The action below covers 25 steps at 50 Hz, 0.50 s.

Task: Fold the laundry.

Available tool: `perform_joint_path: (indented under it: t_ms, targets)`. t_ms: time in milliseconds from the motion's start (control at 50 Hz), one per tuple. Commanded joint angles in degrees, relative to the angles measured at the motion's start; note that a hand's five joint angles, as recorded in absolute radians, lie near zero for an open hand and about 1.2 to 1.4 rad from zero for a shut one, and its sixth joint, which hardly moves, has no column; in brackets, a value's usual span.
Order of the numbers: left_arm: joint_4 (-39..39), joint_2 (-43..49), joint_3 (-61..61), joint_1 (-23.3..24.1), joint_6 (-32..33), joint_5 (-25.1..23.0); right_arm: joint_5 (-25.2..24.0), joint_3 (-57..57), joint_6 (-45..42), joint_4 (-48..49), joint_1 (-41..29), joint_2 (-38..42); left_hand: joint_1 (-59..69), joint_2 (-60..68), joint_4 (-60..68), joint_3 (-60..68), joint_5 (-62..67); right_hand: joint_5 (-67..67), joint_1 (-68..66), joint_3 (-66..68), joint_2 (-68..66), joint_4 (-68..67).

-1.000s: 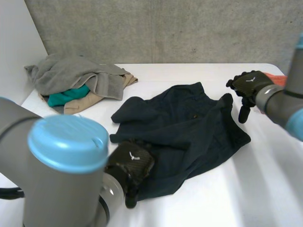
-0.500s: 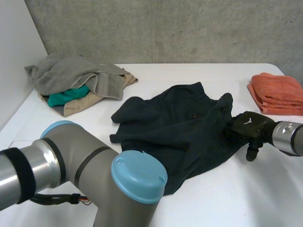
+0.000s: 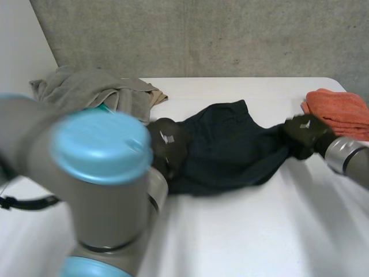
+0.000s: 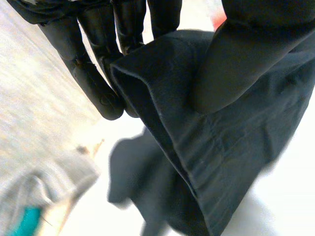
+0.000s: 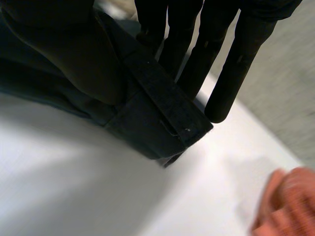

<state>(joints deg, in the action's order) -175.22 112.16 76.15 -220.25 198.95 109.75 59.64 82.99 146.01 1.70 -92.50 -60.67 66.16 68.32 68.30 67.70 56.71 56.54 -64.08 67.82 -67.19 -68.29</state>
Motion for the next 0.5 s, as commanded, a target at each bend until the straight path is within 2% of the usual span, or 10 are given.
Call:
perform_joint_path:
  t_ms: [20,100,220,400,500]
  targets:
    - [0.1,-16.1,-5.7,-3.9,-0.6,-3.7,0.1,-9.4,13.7,-6.6,0.6,-14.0,13.8,11.7,11.7,12.3,13.3,13.5,-15.9,12.2,-12.8,-11.7]
    - [0.8,-23.0,-13.9,-6.2,-1.0,-6.1,0.3,-20.1,24.6,-10.9,2.2,-19.3,13.8,11.7,11.7,12.3,13.3,13.5,-15.9,12.2,-12.8,-11.7]
    - [1.9,-23.7,-24.5,-7.6,-2.2,-5.5,2.8,-30.9,34.4,-11.5,2.0,-20.6,13.8,11.7,11.7,12.3,13.3,13.5,-15.9,12.2,-12.8,-11.7]
    - [4.4,-12.9,-37.2,-11.8,-2.5,-6.1,8.3,-40.4,33.0,-13.5,-5.1,-13.5,13.8,11.7,11.7,12.3,13.3,13.5,-15.9,12.2,-12.8,-11.7]
    - [5.1,-2.8,-39.6,-15.6,-3.8,-7.8,13.1,-42.8,27.2,-14.5,-9.8,-5.2,13.8,11.7,11.7,12.3,13.3,13.5,-15.9,12.2,-12.8,-11.7]
